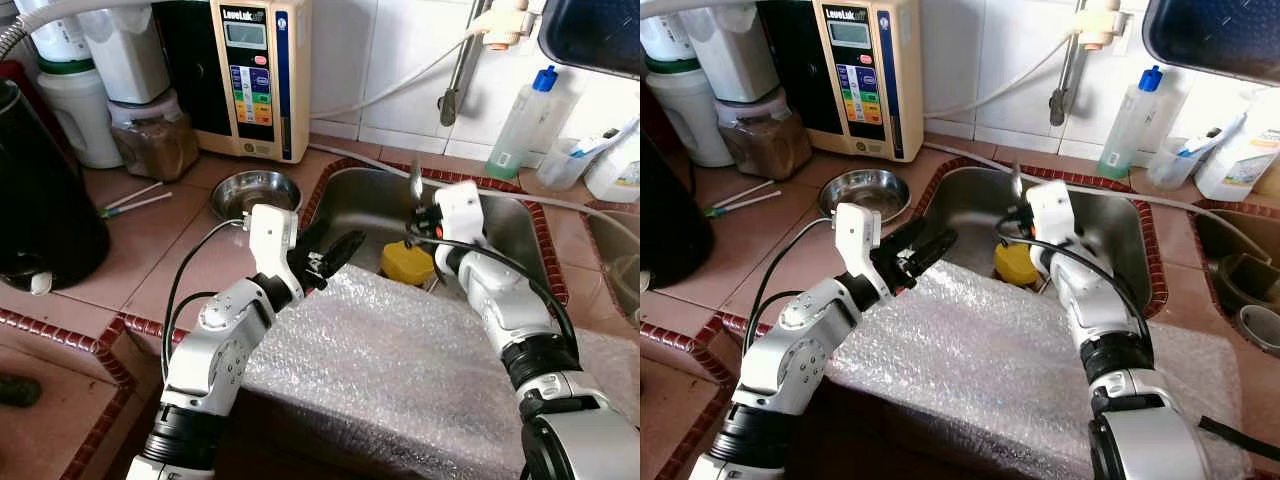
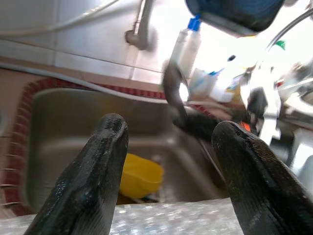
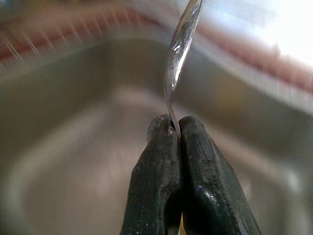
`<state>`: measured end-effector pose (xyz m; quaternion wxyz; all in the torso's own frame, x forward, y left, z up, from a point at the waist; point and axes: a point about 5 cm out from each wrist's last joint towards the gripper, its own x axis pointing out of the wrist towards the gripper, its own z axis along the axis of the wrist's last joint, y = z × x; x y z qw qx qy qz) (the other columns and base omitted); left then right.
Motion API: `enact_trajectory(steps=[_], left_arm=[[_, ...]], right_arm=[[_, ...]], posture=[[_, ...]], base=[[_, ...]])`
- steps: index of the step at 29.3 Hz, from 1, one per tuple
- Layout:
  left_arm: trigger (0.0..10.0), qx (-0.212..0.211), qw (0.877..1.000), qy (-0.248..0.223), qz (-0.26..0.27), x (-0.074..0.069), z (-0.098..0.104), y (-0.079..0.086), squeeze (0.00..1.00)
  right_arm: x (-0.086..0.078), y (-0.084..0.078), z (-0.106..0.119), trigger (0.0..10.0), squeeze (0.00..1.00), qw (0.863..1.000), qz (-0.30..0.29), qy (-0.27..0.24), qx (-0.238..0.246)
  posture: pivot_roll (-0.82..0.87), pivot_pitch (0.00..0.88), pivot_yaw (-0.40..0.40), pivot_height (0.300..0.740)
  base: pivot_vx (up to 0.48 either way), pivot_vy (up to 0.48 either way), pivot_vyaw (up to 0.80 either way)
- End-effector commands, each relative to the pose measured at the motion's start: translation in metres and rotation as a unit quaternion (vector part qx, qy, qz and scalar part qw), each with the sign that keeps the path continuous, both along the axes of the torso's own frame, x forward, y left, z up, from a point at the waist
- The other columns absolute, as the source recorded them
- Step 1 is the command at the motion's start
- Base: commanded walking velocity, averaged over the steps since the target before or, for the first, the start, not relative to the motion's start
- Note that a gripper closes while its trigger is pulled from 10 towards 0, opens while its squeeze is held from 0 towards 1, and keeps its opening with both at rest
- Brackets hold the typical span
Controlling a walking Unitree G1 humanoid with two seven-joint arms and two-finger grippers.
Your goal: Kitchen organization
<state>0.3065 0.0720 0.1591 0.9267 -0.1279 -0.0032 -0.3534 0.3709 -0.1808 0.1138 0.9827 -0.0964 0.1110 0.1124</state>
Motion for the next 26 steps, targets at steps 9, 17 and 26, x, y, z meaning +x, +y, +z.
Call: enact_trajectory(steps=[9, 17, 26], left_arm=[[10.0, 0.029, 0.999, -0.018, -0.014, -0.003, -0.004, -0.005, 1.00], [10.0, 0.037, 0.999, -0.021, -0.016, -0.003, -0.005, -0.006, 1.00], [10.0, 0.045, 0.999, -0.021, -0.020, -0.005, -0.008, -0.007, 1.00]], right_arm=[[-0.005, -0.008, -0.018, 0.0, 0.00, 0.997, -0.014, 0.001, -0.079], [-0.008, -0.003, -0.026, 0.0, 0.00, 0.993, 0.005, 0.004, -0.115], [-0.012, 0.003, -0.036, 10.0, 1.00, 0.992, 0.022, 0.035, -0.121]], posture=[[0.05, 0.000, 0.009, 0.740], [0.05, 0.000, 0.010, 0.740], [0.05, 0.000, 0.011, 0.740]], base=[[0.000, 0.000, 0.00], [0.000, 0.000, 0.00], [0.000, 0.000, 0.00]])
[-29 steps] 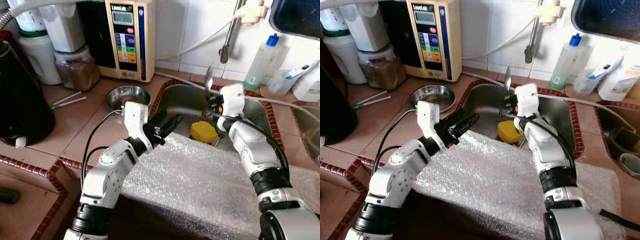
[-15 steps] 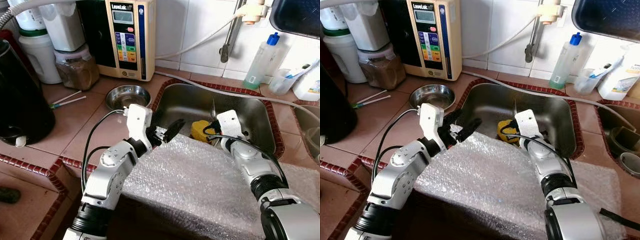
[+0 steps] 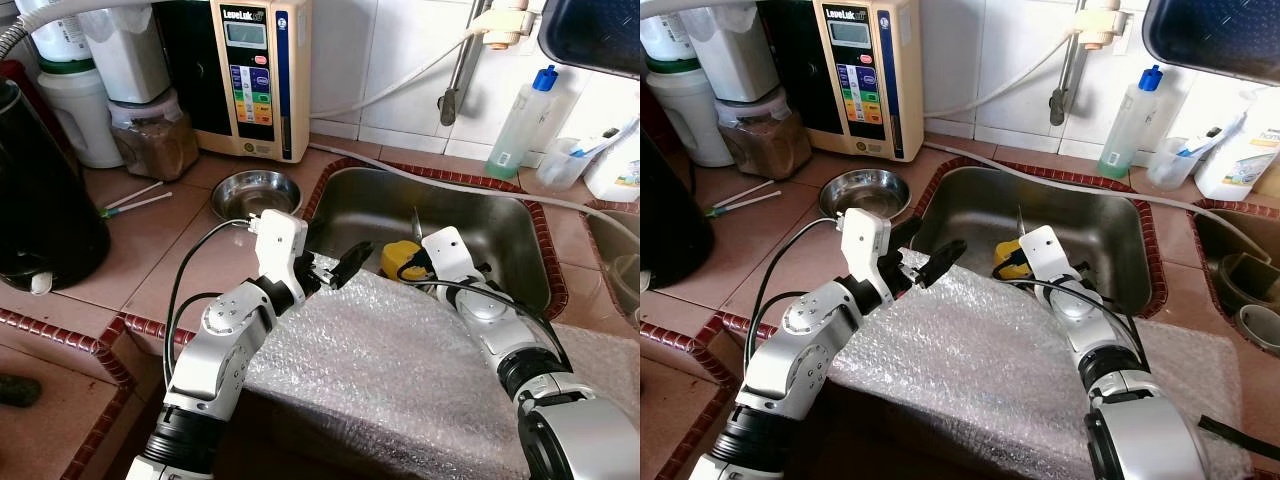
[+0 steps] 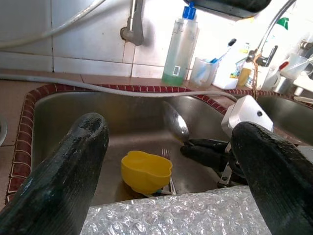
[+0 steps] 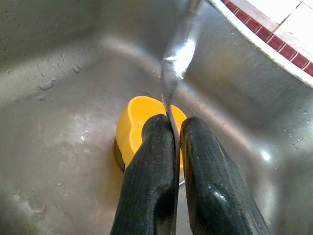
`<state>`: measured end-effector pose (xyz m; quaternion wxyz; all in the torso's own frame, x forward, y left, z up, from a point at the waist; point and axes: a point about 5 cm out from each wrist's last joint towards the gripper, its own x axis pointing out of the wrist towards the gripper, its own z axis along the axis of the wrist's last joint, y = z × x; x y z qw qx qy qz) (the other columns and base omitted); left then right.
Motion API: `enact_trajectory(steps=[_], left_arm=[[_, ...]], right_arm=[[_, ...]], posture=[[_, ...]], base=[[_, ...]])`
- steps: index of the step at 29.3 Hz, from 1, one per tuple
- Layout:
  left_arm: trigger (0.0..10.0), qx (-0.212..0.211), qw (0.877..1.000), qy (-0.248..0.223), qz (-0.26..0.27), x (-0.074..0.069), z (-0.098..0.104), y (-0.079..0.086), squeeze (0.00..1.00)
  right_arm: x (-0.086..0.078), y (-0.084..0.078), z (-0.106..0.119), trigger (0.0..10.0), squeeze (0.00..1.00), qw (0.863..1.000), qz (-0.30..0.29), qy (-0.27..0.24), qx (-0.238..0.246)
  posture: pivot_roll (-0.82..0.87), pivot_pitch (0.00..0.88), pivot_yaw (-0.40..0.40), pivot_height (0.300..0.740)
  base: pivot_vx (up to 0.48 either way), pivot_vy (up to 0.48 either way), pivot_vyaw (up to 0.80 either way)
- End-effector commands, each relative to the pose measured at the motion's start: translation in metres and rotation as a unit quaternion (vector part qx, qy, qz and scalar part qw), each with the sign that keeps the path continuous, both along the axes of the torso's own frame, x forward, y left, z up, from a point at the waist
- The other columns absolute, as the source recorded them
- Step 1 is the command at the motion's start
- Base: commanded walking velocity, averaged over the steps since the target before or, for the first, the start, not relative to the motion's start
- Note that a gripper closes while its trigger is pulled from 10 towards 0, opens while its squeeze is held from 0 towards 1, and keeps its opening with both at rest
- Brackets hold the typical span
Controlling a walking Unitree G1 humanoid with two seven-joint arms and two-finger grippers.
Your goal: Kitchen organization
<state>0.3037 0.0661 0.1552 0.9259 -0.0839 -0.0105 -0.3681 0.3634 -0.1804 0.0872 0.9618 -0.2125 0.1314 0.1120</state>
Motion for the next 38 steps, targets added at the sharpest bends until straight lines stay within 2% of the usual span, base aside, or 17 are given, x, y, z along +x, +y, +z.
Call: enact_trajectory(steps=[1, 10, 15, 20, 21, 23, 25, 28, 31, 32, 33, 36, 37, 38], left_arm=[[10.0, 0.008, 1.000, 0.004, -0.007, -0.002, -0.004, -0.002, 1.00], [10.0, 0.009, 1.000, 0.006, -0.004, -0.002, -0.005, -0.003, 1.00], [10.0, 0.010, 1.000, 0.006, -0.005, -0.003, -0.006, -0.004, 1.00], [10.0, 0.012, 1.000, 0.005, -0.002, -0.002, -0.006, -0.003, 1.00], [10.0, 0.013, 1.000, -0.002, 0.028, 0.003, -0.004, 0.002, 1.00], [10.0, 0.012, 0.998, -0.006, 0.054, 0.007, -0.003, 0.007, 1.00], [10.0, 0.011, 0.995, -0.011, 0.103, 0.015, -0.001, 0.017, 1.00], [10.0, 0.014, 0.984, -0.023, 0.174, 0.025, 0.002, 0.034, 1.00], [10.0, 0.014, 0.978, -0.024, 0.206, 0.029, 0.003, 0.044, 1.00], [10.0, 0.027, 0.969, -0.030, 0.245, 0.034, 0.004, 0.054, 1.00], [10.0, 0.027, 0.969, -0.030, 0.245, 0.034, 0.004, 0.054, 1.00], [10.0, 0.043, 0.952, -0.044, 0.301, 0.039, 0.006, 0.070, 1.00], [10.0, 0.043, 0.952, -0.044, 0.301, 0.039, 0.006, 0.070, 1.00], [10.0, 0.036, 0.938, -0.028, 0.344, 0.042, 0.002, 0.079, 0.00]], right_arm=[[-0.004, 0.003, -0.010, 10.0, 1.00, 1.000, 0.007, 0.028, -0.001], [-0.005, 0.004, -0.013, 10.0, 1.00, 0.999, 0.009, 0.047, 0.012], [-0.003, 0.005, -0.008, 10.0, 1.00, 0.999, 0.013, 0.031, 0.019], [0.007, 0.009, 0.013, 10.0, 1.00, 0.997, 0.009, -0.020, 0.070], [0.013, 0.013, 0.031, 10.0, 1.00, 0.992, 0.014, -0.072, 0.101], [0.015, 0.014, 0.040, 10.0, 1.00, 0.988, 0.015, -0.095, 0.121], [0.016, 0.018, 0.051, 10.0, 1.00, 0.982, 0.027, -0.124, 0.140], [0.015, 0.025, 0.066, 10.0, 1.00, 0.972, 0.047, -0.168, 0.158], [0.014, 0.029, 0.073, 10.0, 1.00, 0.967, 0.060, -0.186, 0.163], [0.012, 0.031, 0.080, 10.0, 1.00, 0.962, 0.064, -0.203, 0.170], [0.012, 0.031, 0.080, 10.0, 1.00, 0.962, 0.064, -0.203, 0.170], [0.008, 0.033, 0.087, 10.0, 1.00, 0.957, 0.065, -0.224, 0.173], [0.008, 0.033, 0.087, 10.0, 1.00, 0.957, 0.065, -0.224, 0.173], [0.004, 0.036, 0.088, 10.0, 0.56, 0.955, 0.079, -0.228, 0.173]], posture=[[0.05, 0.000, 0.011, 0.740], [0.05, 0.000, 0.009, 0.740], [0.05, 0.000, 0.007, 0.740], [0.05, 0.000, 0.007, 0.740], [0.05, 0.000, 0.007, 0.740], [0.05, 0.000, 0.009, 0.740], [0.05, 0.000, 0.013, 0.740], [0.04, 0.000, 0.015, 0.740], [0.04, 0.000, 0.017, 0.740], [0.04, 0.000, 0.017, 0.740], [0.04, 0.000, 0.017, 0.740], [0.03, 0.000, 0.019, 0.740], [0.03, 0.000, 0.019, 0.740], [0.03, 0.000, 0.021, 0.740]], base=[[0.000, 0.000, 0.00], [0.000, 0.000, 0.00], [0.000, 0.000, 0.00], [0.000, 0.000, 0.00], [0.000, 0.000, 0.00], [0.000, 0.000, 0.00], [0.000, 0.000, 0.00], [0.000, 0.000, 0.00], [0.000, 0.000, 0.00], [0.000, 0.000, 0.00], [0.000, 0.000, 0.00], [0.000, 0.000, 0.00], [0.000, 0.000, 0.00], [0.000, 0.000, 0.00]])
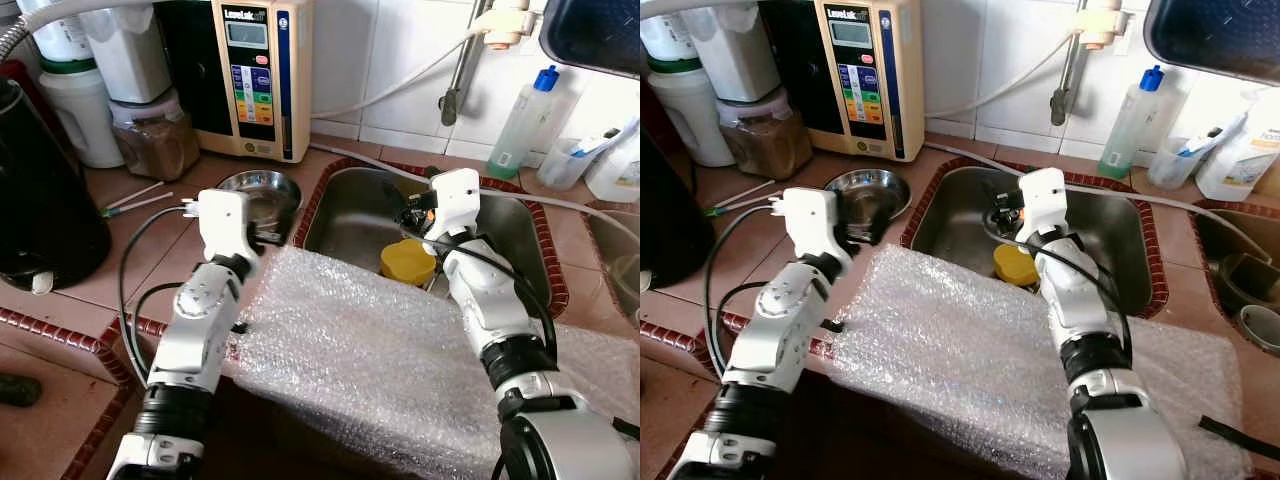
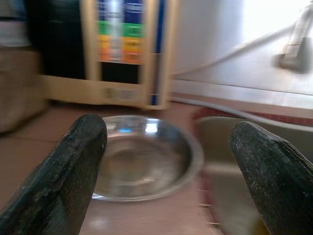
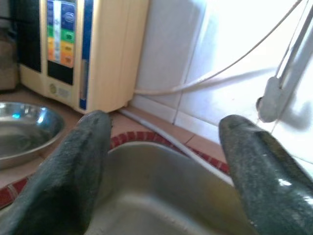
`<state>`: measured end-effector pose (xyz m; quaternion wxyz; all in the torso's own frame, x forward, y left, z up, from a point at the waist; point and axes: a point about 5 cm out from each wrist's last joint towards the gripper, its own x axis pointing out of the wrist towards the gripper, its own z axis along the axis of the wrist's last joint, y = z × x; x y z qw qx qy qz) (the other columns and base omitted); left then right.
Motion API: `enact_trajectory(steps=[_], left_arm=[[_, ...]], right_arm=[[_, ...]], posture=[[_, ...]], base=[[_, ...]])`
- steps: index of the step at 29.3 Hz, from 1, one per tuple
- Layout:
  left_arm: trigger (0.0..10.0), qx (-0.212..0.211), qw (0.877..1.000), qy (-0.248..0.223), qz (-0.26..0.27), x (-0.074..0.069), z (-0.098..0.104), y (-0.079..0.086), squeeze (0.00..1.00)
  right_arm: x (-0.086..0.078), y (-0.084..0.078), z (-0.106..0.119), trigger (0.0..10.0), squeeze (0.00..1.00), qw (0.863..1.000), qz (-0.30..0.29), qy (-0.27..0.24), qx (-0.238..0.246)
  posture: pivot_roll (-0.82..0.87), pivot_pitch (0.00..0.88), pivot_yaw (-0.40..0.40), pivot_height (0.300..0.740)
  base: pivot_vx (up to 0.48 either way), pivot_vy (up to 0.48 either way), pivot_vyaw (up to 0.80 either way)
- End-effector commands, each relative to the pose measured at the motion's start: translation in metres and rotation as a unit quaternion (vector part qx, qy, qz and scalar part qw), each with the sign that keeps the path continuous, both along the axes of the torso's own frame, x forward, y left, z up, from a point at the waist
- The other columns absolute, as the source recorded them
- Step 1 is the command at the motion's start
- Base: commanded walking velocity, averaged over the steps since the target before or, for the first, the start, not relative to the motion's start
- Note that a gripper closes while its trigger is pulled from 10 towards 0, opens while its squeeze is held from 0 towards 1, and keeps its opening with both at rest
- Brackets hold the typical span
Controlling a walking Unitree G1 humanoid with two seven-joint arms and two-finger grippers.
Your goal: Kitchen organization
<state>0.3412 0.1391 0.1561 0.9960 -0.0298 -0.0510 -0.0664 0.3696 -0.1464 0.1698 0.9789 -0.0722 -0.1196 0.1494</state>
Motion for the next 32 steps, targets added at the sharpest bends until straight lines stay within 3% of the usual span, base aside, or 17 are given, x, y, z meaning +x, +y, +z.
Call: enact_trajectory(steps=[1, 3, 4, 12, 13, 14, 15, 16, 17, 18, 25, 29, 32], left_arm=[[10.0, -0.007, 0.998, 0.008, 0.061, 0.006, 0.000, 0.012, 0.00], [10.0, -0.020, 0.995, 0.017, 0.092, 0.009, -0.003, 0.020, 0.00], [10.0, -0.027, 0.994, 0.023, 0.105, 0.011, -0.004, 0.023, 0.00], [10.0, -0.079, 0.980, 0.080, 0.162, 0.029, -0.009, 0.036, 0.00], [10.0, -0.089, 0.979, 0.091, 0.162, 0.032, -0.011, 0.036, 0.00], [10.0, -0.097, 0.977, 0.099, 0.161, 0.034, -0.012, 0.035, 0.00], [10.0, -0.106, 0.976, 0.105, 0.160, 0.036, -0.012, 0.033, 0.00], [10.0, -0.122, 0.974, 0.111, 0.153, 0.041, -0.012, 0.031, 0.00], [10.0, -0.128, 0.974, 0.112, 0.148, 0.043, -0.011, 0.029, 0.00], [10.0, -0.133, 0.973, 0.120, 0.145, 0.045, -0.011, 0.027, 0.00], [10.0, -0.153, 0.968, 0.145, 0.138, 0.053, -0.008, 0.023, 0.00], [10.0, -0.185, 0.958, 0.169, 0.143, 0.058, -0.008, 0.022, 0.00], [10.0, -0.181, 0.954, 0.184, 0.153, 0.059, -0.009, 0.023, 0.00]], right_arm=[[-0.005, 0.004, 0.005, 10.0, 0.49, 1.000, 0.015, -0.012, -0.003], [-0.010, 0.009, 0.005, 10.0, 0.38, 1.000, 0.025, -0.012, 0.002], [-0.013, 0.011, 0.005, 10.0, 0.42, 0.999, 0.033, -0.012, 0.000], [-0.033, 0.030, 0.007, 10.0, 0.40, 0.996, 0.086, -0.008, 0.001], [-0.035, 0.034, 0.009, 10.0, 0.33, 0.995, 0.098, -0.008, 0.002], [-0.038, 0.036, 0.010, 10.0, 0.33, 0.994, 0.107, -0.007, 0.003], [-0.041, 0.040, 0.012, 10.0, 0.17, 0.993, 0.117, -0.008, 0.004], [-0.047, 0.046, 0.014, 10.0, 0.11, 0.992, 0.129, -0.007, 0.005], [-0.048, 0.047, 0.015, 10.0, 0.11, 0.991, 0.133, -0.007, 0.005], [-0.051, 0.050, 0.015, 10.0, 0.00, 0.990, 0.138, -0.005, 0.003], [-0.065, 0.055, 0.013, 10.0, 0.00, 0.990, 0.144, 0.010, 0.004], [-0.074, 0.057, 0.012, 10.0, 0.00, 0.989, 0.143, 0.022, 0.003], [-0.078, 0.056, 0.011, 10.0, 0.00, 0.990, 0.139, 0.029, 0.002]], posture=[[0.03, 0.000, 0.021, 0.740], [0.03, 0.000, 0.021, 0.740], [0.03, 0.000, 0.019, 0.740], [0.02, 0.000, 0.023, 0.740], [0.01, 0.000, 0.027, 0.740], [0.01, 0.000, 0.027, 0.740], [0.00, 0.000, 0.033, 0.740], [-0.01, 0.000, 0.040, 0.740], [-0.01, 0.000, 0.040, 0.740], [-0.02, 0.000, 0.047, 0.740], [-0.05, 0.000, 0.075, 0.740], [-0.06, 0.000, 0.090, 0.740], [-0.08, 0.000, 0.098, 0.740]], base=[[0.000, 0.000, 0.00], [0.000, 0.000, 0.00], [0.000, 0.000, 0.00], [0.000, 0.000, 0.00], [0.000, 0.000, 0.00], [0.000, 0.000, 0.00], [0.000, 0.000, 0.00], [0.000, 0.000, 0.00], [0.000, 0.000, 0.00], [0.000, 0.000, 0.00], [0.000, 0.000, 0.00], [0.000, 0.000, 0.00], [0.000, 0.000, 0.00]])
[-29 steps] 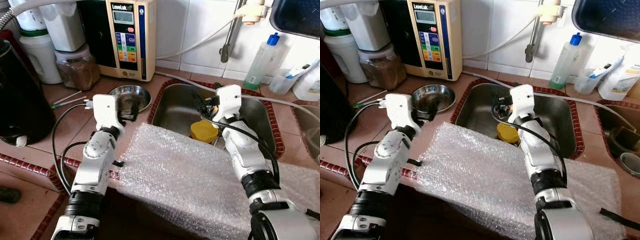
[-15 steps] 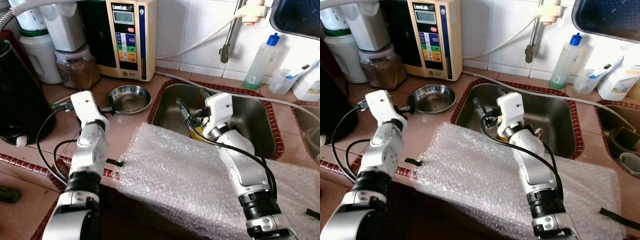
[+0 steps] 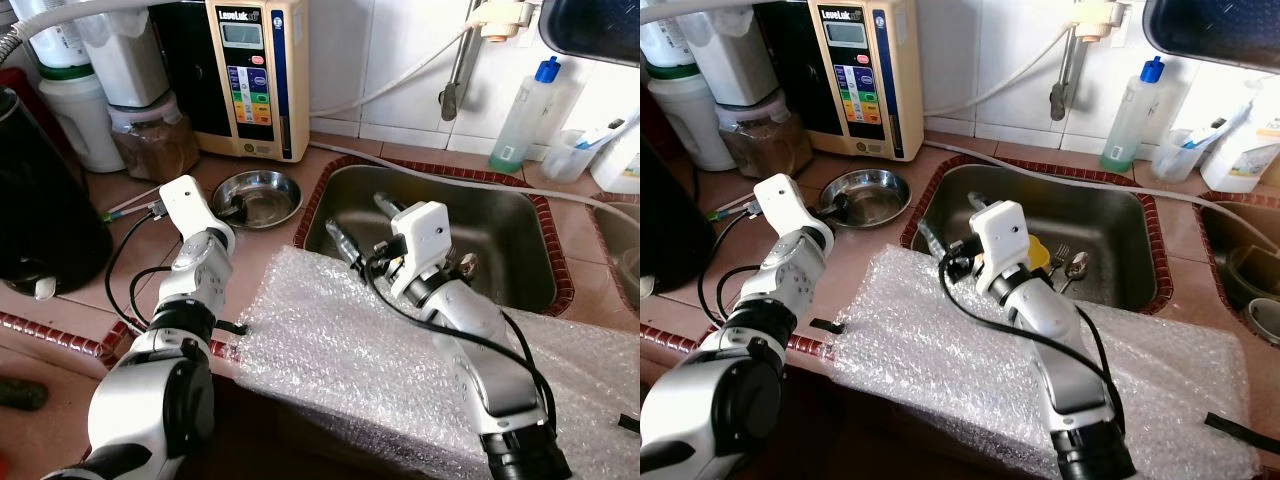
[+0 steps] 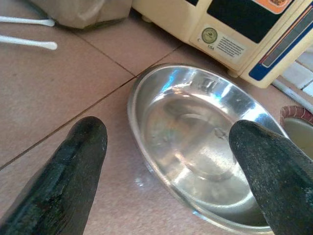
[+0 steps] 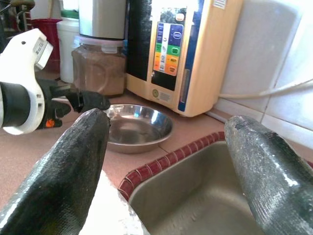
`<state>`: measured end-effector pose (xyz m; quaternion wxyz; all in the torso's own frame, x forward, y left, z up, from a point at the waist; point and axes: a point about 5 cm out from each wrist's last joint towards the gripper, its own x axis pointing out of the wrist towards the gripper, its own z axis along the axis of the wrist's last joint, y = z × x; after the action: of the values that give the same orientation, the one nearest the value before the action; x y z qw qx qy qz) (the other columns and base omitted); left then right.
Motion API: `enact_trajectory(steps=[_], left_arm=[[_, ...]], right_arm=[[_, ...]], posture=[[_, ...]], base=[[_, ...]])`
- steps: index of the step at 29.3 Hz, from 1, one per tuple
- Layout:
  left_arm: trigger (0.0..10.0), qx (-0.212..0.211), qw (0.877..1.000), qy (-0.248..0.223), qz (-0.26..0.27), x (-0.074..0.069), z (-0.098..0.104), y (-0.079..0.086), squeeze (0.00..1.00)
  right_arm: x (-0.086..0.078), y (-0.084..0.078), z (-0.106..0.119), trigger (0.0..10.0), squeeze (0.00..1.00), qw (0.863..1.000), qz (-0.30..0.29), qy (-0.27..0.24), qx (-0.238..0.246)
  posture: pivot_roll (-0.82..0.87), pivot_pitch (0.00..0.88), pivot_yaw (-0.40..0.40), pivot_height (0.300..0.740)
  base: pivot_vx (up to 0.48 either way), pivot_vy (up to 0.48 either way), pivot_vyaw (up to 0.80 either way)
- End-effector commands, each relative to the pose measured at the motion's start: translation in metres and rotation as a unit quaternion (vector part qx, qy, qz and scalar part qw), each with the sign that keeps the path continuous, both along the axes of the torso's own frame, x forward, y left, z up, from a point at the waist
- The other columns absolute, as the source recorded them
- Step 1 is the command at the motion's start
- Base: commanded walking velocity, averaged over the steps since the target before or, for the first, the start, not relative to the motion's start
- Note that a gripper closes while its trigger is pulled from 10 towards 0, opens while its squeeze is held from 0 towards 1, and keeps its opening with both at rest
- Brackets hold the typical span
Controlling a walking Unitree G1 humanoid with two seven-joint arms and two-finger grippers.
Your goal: Kitchen organization
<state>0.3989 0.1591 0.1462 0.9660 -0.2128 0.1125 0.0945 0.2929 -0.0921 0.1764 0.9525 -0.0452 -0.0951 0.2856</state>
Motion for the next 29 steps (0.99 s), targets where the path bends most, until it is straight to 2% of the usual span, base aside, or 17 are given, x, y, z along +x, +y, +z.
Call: enact_trajectory(steps=[1, 4, 13, 14, 15, 29], left_arm=[[10.0, -0.006, 1.000, 0.012, 0.007, 0.001, 0.001, 0.003, 0.00], [10.0, -0.028, 0.999, 0.017, 0.003, 0.003, 0.001, 0.000, 0.00], [10.0, -0.017, 0.998, 0.059, -0.002, 0.000, -0.007, 0.000, 0.00], [4.2, -0.018, 0.998, 0.068, -0.002, -0.001, -0.010, 0.000, 0.00], [0.0, -0.021, 0.996, 0.081, -0.005, -0.003, -0.016, 0.000, 0.00], [0.0, -0.020, 0.992, 0.123, 0.005, -0.010, -0.030, 0.007, 0.00]], right_arm=[[-0.002, 0.002, 0.004, 10.0, 0.00, 1.000, 0.000, -0.005, -0.002], [-0.006, 0.001, 0.004, 10.0, 0.00, 1.000, 0.000, 0.003, -0.006], [-0.004, -0.002, 0.006, 10.0, 0.00, 1.000, -0.009, 0.011, -0.009], [-0.004, -0.002, 0.006, 10.0, 0.00, 1.000, -0.009, 0.013, -0.009], [-0.004, -0.002, 0.006, 10.0, 0.00, 1.000, -0.009, 0.015, -0.010], [0.000, -0.004, 0.007, 10.0, 0.00, 1.000, -0.014, 0.019, -0.013]], posture=[[-0.08, 0.000, 0.099, 0.740], [-0.09, 0.000, 0.105, 0.740], [-0.08, 0.000, 0.106, 0.740], [-0.08, 0.000, 0.105, 0.740], [-0.09, 0.000, 0.105, 0.740], [-0.08, 0.000, 0.106, 0.740]], base=[[0.000, 0.000, 0.00], [0.000, 0.000, 0.00], [0.000, 0.000, 0.00], [0.000, 0.000, 0.00], [0.000, 0.000, 0.00], [0.000, 0.000, 0.00]])
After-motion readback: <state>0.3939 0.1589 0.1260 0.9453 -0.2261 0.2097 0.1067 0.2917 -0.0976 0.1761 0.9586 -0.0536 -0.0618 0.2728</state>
